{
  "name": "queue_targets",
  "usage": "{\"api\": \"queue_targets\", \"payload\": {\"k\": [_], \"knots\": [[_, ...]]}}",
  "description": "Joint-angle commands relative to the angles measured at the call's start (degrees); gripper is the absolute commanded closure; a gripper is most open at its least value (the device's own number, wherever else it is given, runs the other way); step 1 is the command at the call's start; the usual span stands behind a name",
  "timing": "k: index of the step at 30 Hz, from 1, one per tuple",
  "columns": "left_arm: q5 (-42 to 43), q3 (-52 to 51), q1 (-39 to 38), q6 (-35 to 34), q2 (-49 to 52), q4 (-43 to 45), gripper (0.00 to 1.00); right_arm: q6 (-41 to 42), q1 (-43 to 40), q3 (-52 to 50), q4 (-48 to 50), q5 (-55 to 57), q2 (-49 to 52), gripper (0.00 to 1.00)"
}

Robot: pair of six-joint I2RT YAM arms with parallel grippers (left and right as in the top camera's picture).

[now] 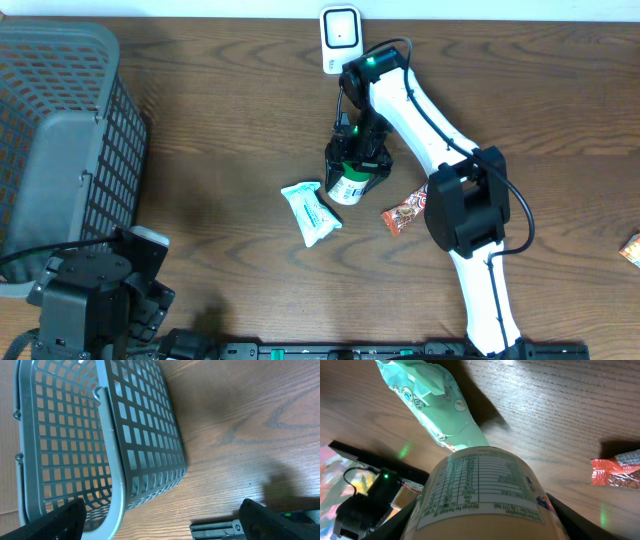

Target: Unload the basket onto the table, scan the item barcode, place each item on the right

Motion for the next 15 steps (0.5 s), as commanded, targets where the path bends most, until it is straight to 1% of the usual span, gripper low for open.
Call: {"api": "queue_targets", "payload": {"k": [1,4,5,8,11,15], "knots": [[0.07,0.35,0.24,-0.52,0.00,0.02,0.02,-0.31,0.44,1.18,0.72,0.81,-8.35,0.46],[0.07,0.35,0.24,-0.55,0.00,0.00,0.02,0.13,0.46,1.18,4.76,4.90,-12.94,0.45],[0.07,0.35,0.24,-0.55,0.00,0.00,0.02,0.11,0.46,1.18,9.01,8.52,-16.06,0.43],[0.07,0.35,0.24,-0.52,0.00,0.00,0.02,0.07,0.46,1.18,16.44,14.51,-20.11,0.40],[0.07,0.35,0.24,-0.52,0.00,0.00,0.02,0.07,0.46,1.18,23.54,21.42,-22.29,0.38],[0.07,0.35,0.24,-0.52,0.00,0.00,0.02,-2.03,0.52,0.90,32.04,26.93,-21.70,0.38]]}}
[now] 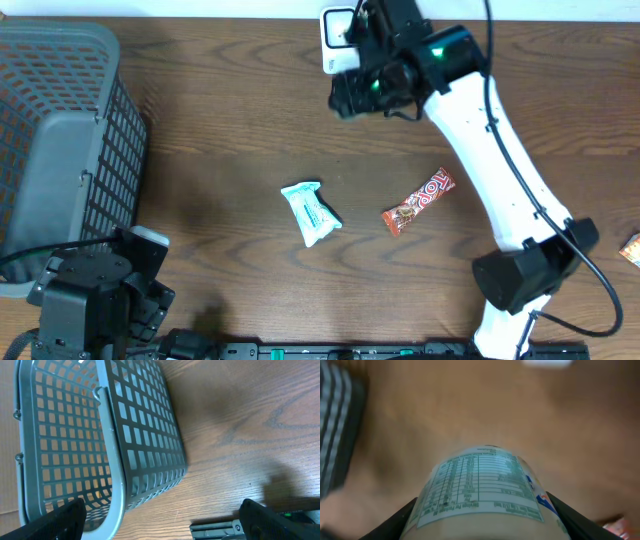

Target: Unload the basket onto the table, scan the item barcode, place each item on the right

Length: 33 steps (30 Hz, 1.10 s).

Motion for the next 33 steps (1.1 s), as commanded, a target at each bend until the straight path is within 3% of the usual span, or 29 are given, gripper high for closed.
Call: {"api": "queue_targets", "payload": {"k": [1,13,33], "knots": [[0.09,0.35,0.24,-0.52,0.00,-0.02,0.02,-3.30,0.39,-0.07,6.60,8.72,1.66,0.39],[0.09,0.35,0.24,-0.55,0.00,-0.02,0.02,-11.91,0.39,-0.11,32.50,14.84,13.64,0.40],[0.09,0.35,0.24,-0.52,0.00,-0.02,0.02,-19.37,-0.44,-0.11,70.36,30.18,29.75,0.40]]}}
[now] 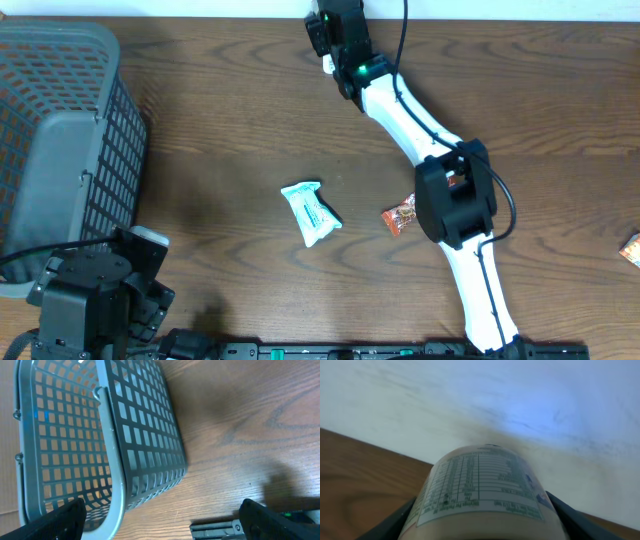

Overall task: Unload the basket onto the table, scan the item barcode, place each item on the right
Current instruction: 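Carry the jar to the far right edge and release it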

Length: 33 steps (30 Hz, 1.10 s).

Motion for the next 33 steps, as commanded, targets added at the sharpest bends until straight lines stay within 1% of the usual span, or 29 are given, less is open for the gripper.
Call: {"api": "queue_targets", "payload": {"k": [1,6,11,15,17,20,24,28,30,33], "knots": [[0.11,0.35,0.24,-0.52,0.00,0.00,0.02,-1.49,-0.44,0.59,3.96,6.36,1.20,0.40],[0.11,0.35,0.24,-0.55,0.00,0.00,0.02,-1.49,-1.27,0.61,5.88,6.49,1.38,0.40],[0.11,0.35,0.24,-0.52,0.00,0.00,0.02,-1.42,-1.97,0.59,3.50,6.21,1.38,0.39],[0.11,0.35,0.24,-0.55,0.00,0.00,0.02,-1.49,-2.21,0.61,2.86,6.05,1.33,0.34],[0.11,0.35,0.24,-0.52,0.00,0.00,0.02,-1.95,-2.16,0.61,2.29,6.08,0.61,0.32],[0.11,0.35,0.24,-0.52,0.00,0.00,0.02,-1.88,-2.01,0.61,-0.74,6.08,-2.23,0.33],[0.11,0.35,0.24,-0.52,0.00,0.02,0.02,-1.86,-2.25,0.61,-10.23,6.23,-8.92,0.36],[0.11,0.35,0.24,-0.55,0.00,0.02,0.02,-0.07,-4.24,0.61,-24.28,6.32,-15.96,0.36],[0.11,0.35,0.24,-0.55,0.00,0.00,0.02,3.10,-6.16,0.61,-31.95,6.32,-18.71,0.36],[0.11,0.35,0.24,-0.52,0.00,0.00,0.02,10.67,-10.64,0.61,-43.21,7.17,-21.70,0.39]]}}
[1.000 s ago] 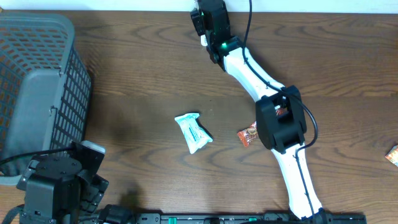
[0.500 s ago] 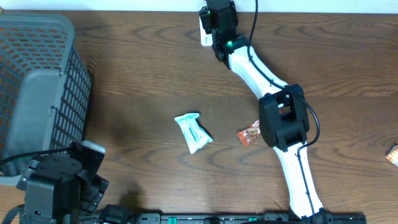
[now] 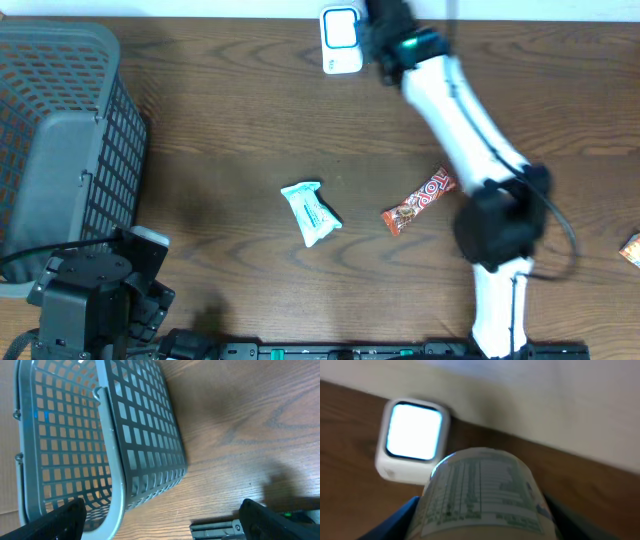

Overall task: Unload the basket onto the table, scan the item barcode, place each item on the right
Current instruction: 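Carry the jar to the far right edge and release it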

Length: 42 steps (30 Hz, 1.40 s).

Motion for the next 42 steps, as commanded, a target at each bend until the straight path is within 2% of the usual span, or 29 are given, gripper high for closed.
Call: {"api": "queue_targets", "payload": {"k": [1,8,17,26,34,42], "knots": [[0.04,0.35,0.24,-0.52,0.00,-0.02,0.02,10.47,-7.61,0.90,-9.42,2.49,-5.81,0.39],[0.04,0.35,0.24,-0.55,0.00,-0.02,0.02,20.31,-23.43,0.87,-27.78,-0.63,-5.51,0.39],[0.04,0.35,0.24,-0.52,0.00,0.00,0.02,23.43,-41.46,0.87,-36.17,-9.31,-1.88,0.39],[0.04,0.35,0.24,-0.52,0.00,-0.02,0.02,22.03,-51.56,0.57,-36.72,-9.60,4.94,0.39],[0.04,0.35,0.24,-0.52,0.00,0.00,0.02,15.80,-56.30,0.57,-33.79,-9.73,13.14,0.41],[0.04,0.35,0.24,-0.52,0.00,0.00,0.02,13.05,-59.04,0.57,-33.14,-11.02,17.79,0.34]]}}
